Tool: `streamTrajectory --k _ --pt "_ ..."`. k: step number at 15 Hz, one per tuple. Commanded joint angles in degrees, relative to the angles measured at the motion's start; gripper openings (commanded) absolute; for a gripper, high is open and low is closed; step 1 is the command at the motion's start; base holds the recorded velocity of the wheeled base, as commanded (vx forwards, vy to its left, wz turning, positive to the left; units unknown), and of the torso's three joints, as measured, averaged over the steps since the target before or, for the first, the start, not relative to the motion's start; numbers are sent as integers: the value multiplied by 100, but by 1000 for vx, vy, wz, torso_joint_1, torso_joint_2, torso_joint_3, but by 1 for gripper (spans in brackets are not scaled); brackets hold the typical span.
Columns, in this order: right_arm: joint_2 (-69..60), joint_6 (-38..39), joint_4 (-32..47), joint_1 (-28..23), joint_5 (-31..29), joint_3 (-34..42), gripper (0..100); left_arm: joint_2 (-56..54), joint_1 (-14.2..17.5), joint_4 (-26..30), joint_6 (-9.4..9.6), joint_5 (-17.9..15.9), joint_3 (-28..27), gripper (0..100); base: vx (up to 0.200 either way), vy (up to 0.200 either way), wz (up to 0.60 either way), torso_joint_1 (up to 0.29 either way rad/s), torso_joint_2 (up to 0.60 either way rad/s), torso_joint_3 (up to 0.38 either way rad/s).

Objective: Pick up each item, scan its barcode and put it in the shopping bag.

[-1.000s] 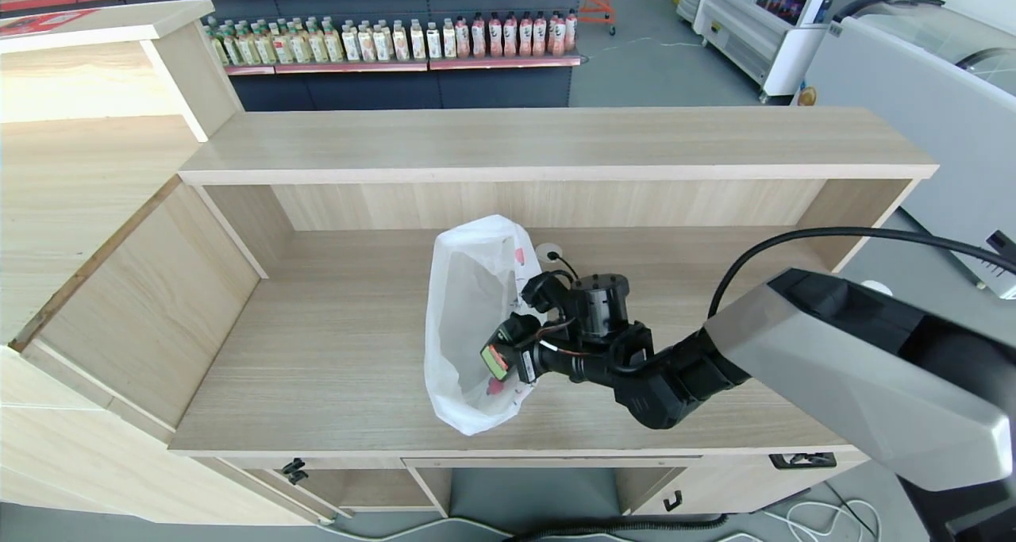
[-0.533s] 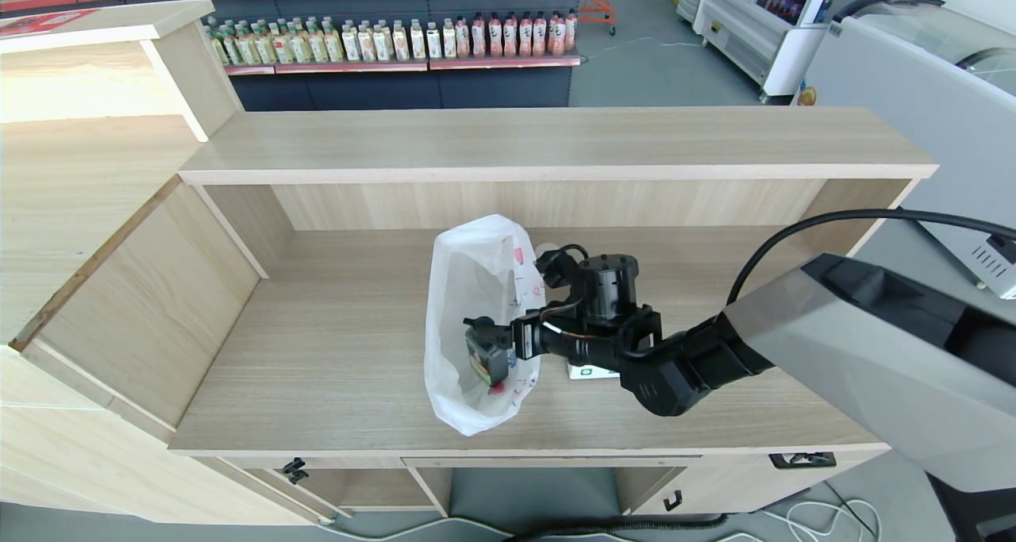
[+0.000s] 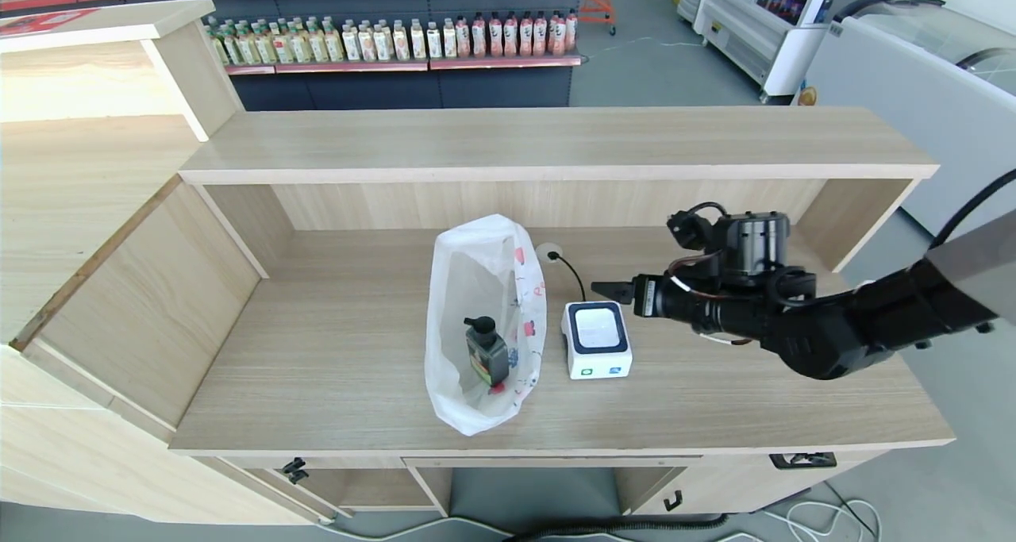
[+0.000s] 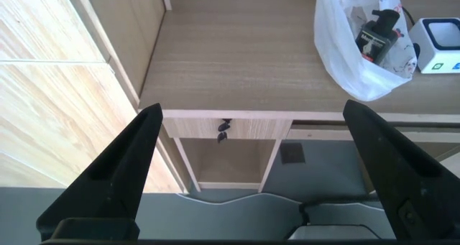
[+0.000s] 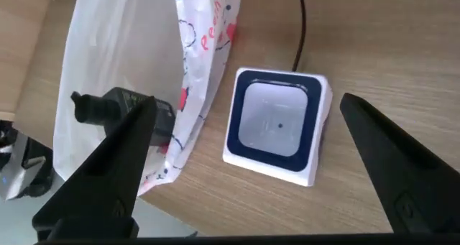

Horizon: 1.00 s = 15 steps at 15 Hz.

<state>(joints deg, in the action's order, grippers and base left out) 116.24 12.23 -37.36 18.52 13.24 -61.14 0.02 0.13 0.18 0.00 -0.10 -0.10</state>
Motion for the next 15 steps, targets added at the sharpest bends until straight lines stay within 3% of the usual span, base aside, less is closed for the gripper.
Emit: streamTrajectory --k 1,4,8,11,15 --pt "-1683 -326 1 -762 -58 946 100 -2 4 -1 0 1 1 100 0 0 0 0 0 0" --pt "-2993 -1557 -17 -1544 -779 2299 100 -2 4 -1 0 1 1 100 0 0 0 0 0 0" --pt "-4153 -1574 -34 -1729 -2291 4004 100 -2 4 -1 0 1 1 100 0 0 0 0 0 0" --pt "-4900 -1407 -131 -1729 -2308 4769 100 -2 4 -1 0 1 1 100 0 0 0 0 0 0" --pt "-5577 -1416 -69 -1720 -2308 5015 100 -2 4 -1 0 1 1 100 0 0 0 0 0 0"
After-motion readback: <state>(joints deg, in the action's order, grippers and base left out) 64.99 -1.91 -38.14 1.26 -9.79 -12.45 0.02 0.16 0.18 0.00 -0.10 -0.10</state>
